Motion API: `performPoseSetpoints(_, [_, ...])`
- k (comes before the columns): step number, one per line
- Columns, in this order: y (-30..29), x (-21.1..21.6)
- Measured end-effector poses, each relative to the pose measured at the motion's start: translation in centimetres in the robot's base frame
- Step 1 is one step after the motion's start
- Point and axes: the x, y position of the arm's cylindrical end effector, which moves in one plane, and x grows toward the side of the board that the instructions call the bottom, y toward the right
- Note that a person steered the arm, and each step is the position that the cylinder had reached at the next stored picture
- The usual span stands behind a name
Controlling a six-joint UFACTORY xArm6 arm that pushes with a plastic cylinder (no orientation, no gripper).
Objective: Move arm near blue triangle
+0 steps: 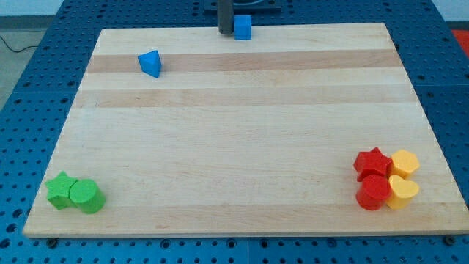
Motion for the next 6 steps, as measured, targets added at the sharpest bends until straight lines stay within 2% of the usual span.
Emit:
performPoseSetpoints(3, [2.6, 1.0])
performPoseSetpoints(5, [0.6, 11.6])
performPoseSetpoints(6, [-7.6, 14.8])
